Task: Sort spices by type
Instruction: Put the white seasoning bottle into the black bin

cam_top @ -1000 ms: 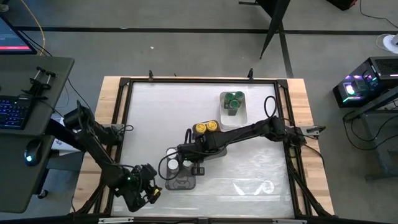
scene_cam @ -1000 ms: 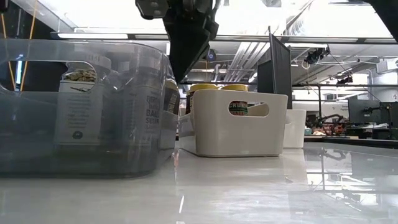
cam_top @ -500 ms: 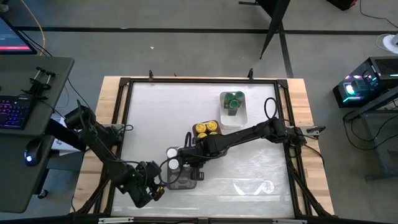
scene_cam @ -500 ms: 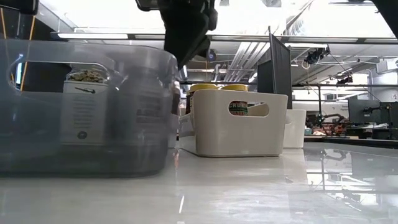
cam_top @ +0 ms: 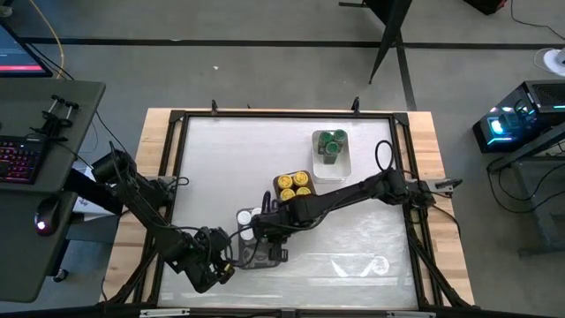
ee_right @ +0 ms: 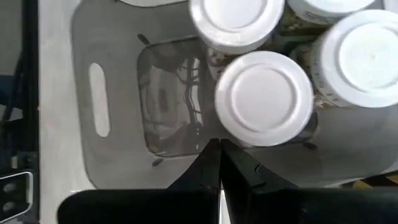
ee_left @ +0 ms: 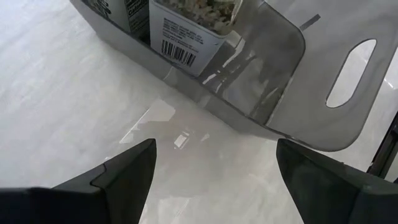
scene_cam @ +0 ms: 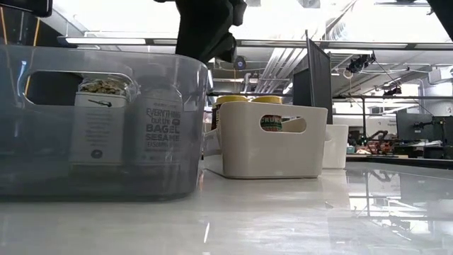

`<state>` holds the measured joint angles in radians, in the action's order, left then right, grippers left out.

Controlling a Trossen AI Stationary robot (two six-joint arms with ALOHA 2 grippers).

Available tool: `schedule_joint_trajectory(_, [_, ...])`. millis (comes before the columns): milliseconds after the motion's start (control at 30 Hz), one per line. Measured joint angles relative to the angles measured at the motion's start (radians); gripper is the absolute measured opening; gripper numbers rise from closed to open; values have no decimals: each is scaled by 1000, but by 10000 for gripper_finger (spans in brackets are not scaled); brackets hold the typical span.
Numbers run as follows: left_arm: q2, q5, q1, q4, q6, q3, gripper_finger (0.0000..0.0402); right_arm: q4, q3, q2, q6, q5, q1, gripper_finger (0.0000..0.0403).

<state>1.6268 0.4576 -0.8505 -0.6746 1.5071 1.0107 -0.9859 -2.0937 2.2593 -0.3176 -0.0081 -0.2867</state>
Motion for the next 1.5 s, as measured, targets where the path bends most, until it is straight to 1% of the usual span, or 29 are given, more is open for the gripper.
schedule_joint_trajectory(100, [0,-2,0,0,0,0,319,-4,0,0,7,-1,-2,0])
schedule_joint_trajectory(200, [0,-10,0,0,0,0,319,-61,0,-5,7,18,-2,0])
schedule_joint_trajectory(300, [0,-11,0,0,0,0,319,-77,0,-9,7,20,5,0])
schedule_joint_trajectory(400, [0,-11,0,0,0,0,319,-51,0,-9,11,37,9,0])
schedule_joint_trajectory(500, [0,-11,0,0,0,0,319,-20,-1,-9,2,77,15,0])
schedule_joint_trajectory(800, [0,-9,0,0,4,0,319,-13,14,2,3,91,39,0])
schedule_joint_trajectory(1033, [0,-7,0,0,7,0,319,-10,14,62,1,51,36,0])
schedule_joint_trajectory(1233, [0,-3,0,-1,5,0,319,9,14,68,-26,18,18,0])
schedule_joint_trajectory(1500, [0,0,17,-1,-36,0,319,48,14,70,-86,-13,11,0])
